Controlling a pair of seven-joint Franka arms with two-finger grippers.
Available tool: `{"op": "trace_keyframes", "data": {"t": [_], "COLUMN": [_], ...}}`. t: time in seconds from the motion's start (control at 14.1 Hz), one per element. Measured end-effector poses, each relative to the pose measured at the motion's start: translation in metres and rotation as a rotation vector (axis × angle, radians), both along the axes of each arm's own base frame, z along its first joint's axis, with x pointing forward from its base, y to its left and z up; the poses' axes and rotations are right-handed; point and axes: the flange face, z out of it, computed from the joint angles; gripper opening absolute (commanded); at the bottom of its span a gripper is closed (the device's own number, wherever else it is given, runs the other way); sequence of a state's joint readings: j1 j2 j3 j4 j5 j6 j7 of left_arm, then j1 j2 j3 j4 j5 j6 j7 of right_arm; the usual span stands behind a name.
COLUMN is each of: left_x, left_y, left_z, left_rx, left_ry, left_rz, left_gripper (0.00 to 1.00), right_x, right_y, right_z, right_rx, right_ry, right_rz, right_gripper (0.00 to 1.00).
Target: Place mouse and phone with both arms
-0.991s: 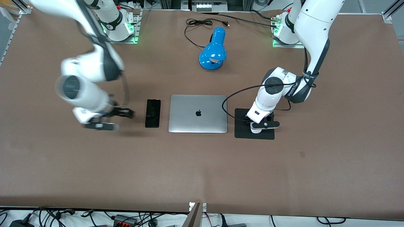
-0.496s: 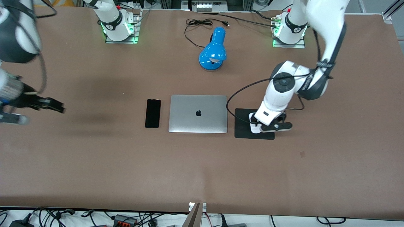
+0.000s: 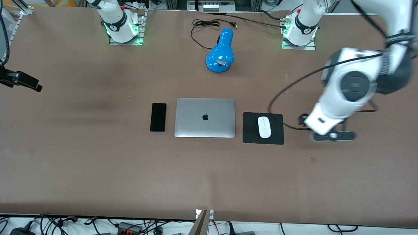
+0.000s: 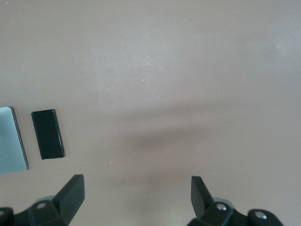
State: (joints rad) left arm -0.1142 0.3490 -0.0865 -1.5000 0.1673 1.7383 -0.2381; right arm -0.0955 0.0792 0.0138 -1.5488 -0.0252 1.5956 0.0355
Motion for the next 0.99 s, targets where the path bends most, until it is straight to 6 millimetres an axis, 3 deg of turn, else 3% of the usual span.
{"op": "trace_keyframes", "data": {"t": [0.21,0.35,0.64,0.99], "left_x": [-0.011,-0.025,-0.036,-0.057], "left_y": [0.055,0.077,0.074,0.074], "left_z": [0.051,0.08,0.112,0.123], "left_rx": [-0.114,-0.126,-0.132,-0.126], "left_ry": [0.041,0.051,0.038,0.011], "left_rz": [-0.001,-0.018,-0.022,-0.02], "left_gripper": [1.0,1.0,1.0,1.0], "right_x": [0.002,0.002,0.003,0.003], "right_y": [0.001,0.002,0.01,0.009], "right_z": [-0.004,-0.004,-0.004,-0.004], "right_rx": [0.0,-0.006,-0.009,-0.009], "right_ry": [0.007,0.007,0.008,0.008], "right_rz": [0.035,0.044,0.061,0.058], "right_gripper": [1.0,1.0,1.0,1.0]}}
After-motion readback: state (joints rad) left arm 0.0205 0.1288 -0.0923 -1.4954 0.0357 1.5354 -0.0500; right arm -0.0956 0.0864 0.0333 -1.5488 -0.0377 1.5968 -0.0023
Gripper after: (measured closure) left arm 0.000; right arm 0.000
